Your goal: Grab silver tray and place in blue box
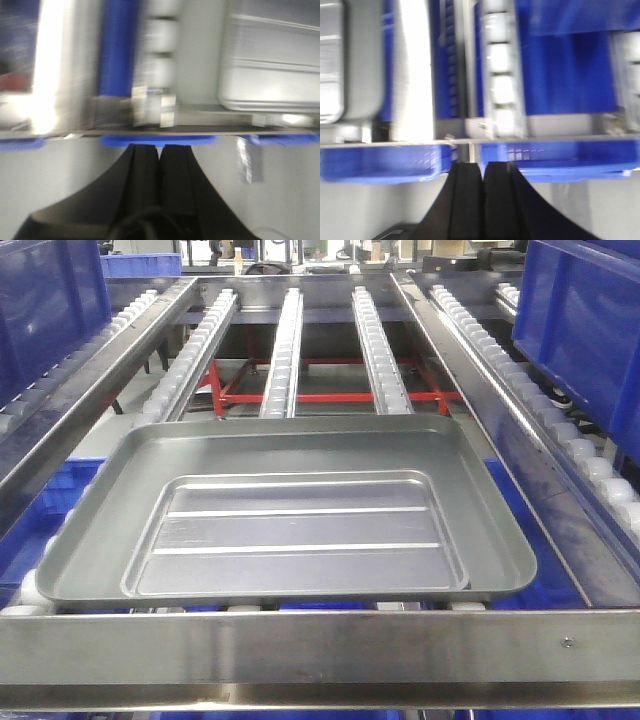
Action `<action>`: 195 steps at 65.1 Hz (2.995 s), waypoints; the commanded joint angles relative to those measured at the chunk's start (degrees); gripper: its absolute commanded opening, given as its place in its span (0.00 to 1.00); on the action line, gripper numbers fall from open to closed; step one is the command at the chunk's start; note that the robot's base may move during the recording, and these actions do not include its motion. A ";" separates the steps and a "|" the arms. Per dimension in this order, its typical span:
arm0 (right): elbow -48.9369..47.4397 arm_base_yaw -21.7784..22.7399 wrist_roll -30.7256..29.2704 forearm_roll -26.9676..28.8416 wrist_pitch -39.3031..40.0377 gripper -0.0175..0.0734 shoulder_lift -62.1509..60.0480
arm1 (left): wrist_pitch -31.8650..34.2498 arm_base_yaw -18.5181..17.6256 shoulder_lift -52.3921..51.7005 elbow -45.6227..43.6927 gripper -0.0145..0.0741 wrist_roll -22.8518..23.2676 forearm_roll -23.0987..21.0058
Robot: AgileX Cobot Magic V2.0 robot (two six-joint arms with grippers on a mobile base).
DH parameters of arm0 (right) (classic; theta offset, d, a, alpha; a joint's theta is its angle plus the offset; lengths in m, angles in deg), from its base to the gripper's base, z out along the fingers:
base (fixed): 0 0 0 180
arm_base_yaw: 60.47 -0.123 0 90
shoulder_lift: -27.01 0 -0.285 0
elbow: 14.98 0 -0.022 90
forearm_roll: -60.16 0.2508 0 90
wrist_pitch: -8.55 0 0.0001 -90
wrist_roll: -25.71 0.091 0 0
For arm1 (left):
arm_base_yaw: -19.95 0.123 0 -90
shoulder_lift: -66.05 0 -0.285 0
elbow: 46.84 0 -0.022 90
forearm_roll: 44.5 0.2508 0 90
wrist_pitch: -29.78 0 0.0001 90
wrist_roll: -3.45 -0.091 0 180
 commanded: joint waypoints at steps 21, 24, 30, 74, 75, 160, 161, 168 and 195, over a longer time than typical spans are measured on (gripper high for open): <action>-16.96 -13.45 10.35 0.00 9.22 0.28 27.92 | 7.01 -21.46 12.04 -10.70 0.05 34.55 24.47; -18.70 -15.15 12.28 -0.53 9.22 0.28 30.97 | 7.01 -21.94 14.24 -11.80 0.05 36.59 24.92; -22.53 -17.80 16.94 -3.17 7.82 0.28 36.72 | 6.79 -22.08 19.02 -14.47 0.05 37.57 25.34; -36.75 -27.24 29.94 -15.57 1.09 0.28 51.64 | 6.91 -22.40 36.58 -27.45 0.06 40.49 25.63; -36.75 -27.24 29.83 -15.45 1.02 0.28 51.79 | 7.02 -22.48 36.84 -27.45 0.06 40.59 25.62; -36.75 -26.98 29.22 -15.10 5.82 0.60 56.67 | 8.66 -25.31 41.43 -27.45 0.41 41.89 27.20; -36.75 -26.98 29.22 -15.10 5.82 0.60 56.67 | 8.66 -25.31 41.43 -27.45 0.41 41.89 27.20; -36.75 -26.98 29.22 -15.10 5.77 0.60 56.68 | 8.88 -25.31 41.43 -27.45 0.41 41.89 27.20; -36.75 -26.98 29.22 -15.10 4.71 0.60 56.68 | 9.15 -25.18 41.43 -27.45 0.34 41.89 28.52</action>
